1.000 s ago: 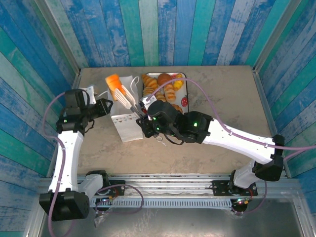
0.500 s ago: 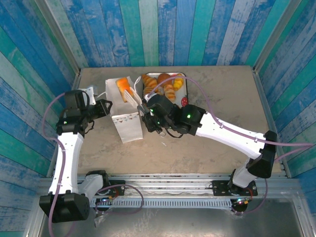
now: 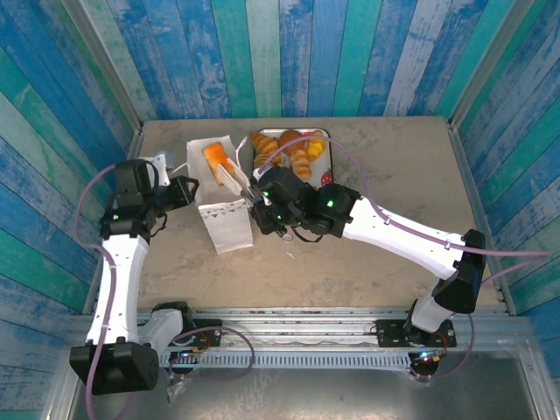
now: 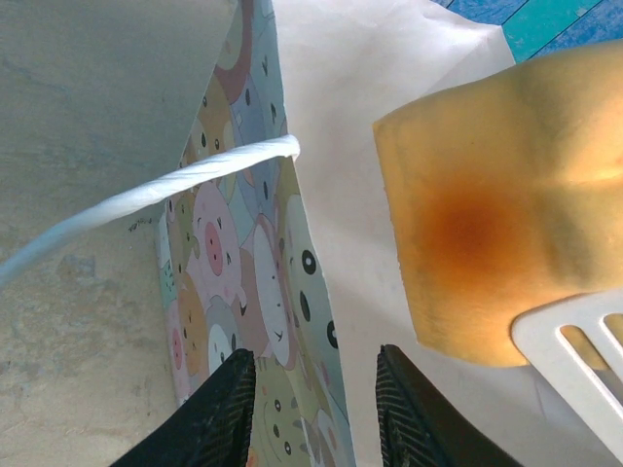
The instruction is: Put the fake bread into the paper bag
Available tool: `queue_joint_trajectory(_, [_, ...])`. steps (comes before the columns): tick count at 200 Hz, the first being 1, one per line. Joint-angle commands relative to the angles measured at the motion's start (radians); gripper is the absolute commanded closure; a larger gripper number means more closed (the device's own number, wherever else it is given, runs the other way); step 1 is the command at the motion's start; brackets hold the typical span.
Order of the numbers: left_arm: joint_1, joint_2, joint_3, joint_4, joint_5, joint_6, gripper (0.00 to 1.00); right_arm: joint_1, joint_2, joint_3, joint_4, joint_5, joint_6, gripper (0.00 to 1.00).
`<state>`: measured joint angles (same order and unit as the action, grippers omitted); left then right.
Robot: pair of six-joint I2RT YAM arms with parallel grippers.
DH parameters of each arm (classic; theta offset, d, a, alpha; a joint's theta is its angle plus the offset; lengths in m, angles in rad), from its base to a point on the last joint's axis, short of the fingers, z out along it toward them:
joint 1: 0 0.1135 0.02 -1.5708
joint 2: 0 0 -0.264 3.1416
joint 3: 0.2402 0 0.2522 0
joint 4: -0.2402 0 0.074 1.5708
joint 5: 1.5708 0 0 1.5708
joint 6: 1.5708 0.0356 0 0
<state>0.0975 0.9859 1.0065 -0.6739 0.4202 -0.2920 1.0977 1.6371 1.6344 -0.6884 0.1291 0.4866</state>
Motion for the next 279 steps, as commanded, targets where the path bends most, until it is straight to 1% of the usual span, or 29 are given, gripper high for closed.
queue_joint_trajectory(1, [0.000, -0.014, -0.004, -0.006, -0.015, 0.014, 0.63, -0.004, 0.000, 0.027, 0.008, -0.011, -0.010, 0.64])
queue_joint_trajectory(30, [0.001, -0.009, 0.002, -0.008, -0.022, 0.017, 0.63, -0.006, -0.003, 0.027, 0.005, -0.005, -0.011, 0.56])
queue_joint_trajectory(66, [0.001, -0.007, 0.008, -0.010, -0.023, 0.019, 0.64, -0.007, -0.006, 0.026, 0.002, -0.003, -0.015, 0.51])
queue_joint_trajectory(114, [0.000, -0.008, 0.012, -0.013, -0.023, 0.018, 0.64, -0.006, -0.016, 0.030, 0.007, -0.009, -0.021, 0.52])
queue_joint_trajectory(146, [0.001, -0.007, 0.024, -0.010, -0.010, 0.014, 0.63, -0.006, -0.036, 0.035, 0.050, -0.025, -0.026, 0.52])
queue_joint_trajectory(178, [0.001, -0.001, 0.082, -0.023, -0.017, 0.020, 0.55, -0.007, -0.062, 0.084, 0.067, -0.040, -0.053, 0.52])
queue_joint_trajectory(222, [0.000, -0.004, 0.200, -0.045, -0.052, 0.031, 0.40, -0.010, -0.110, 0.165, 0.068, -0.058, -0.074, 0.52])
queue_joint_trajectory(233, [0.001, -0.010, 0.224, -0.047, -0.066, 0.033, 0.38, -0.014, -0.125, 0.184, 0.068, -0.065, -0.077, 0.52])
queue_joint_trajectory(264, [0.000, -0.047, 0.250, -0.023, -0.132, 0.052, 0.38, -0.028, -0.182, 0.211, 0.060, -0.056, -0.067, 0.53])
queue_joint_trajectory(279, [0.001, -0.076, 0.243, -0.002, -0.172, 0.063, 0.34, -0.051, -0.224, 0.194, 0.056, -0.047, -0.055, 0.53])
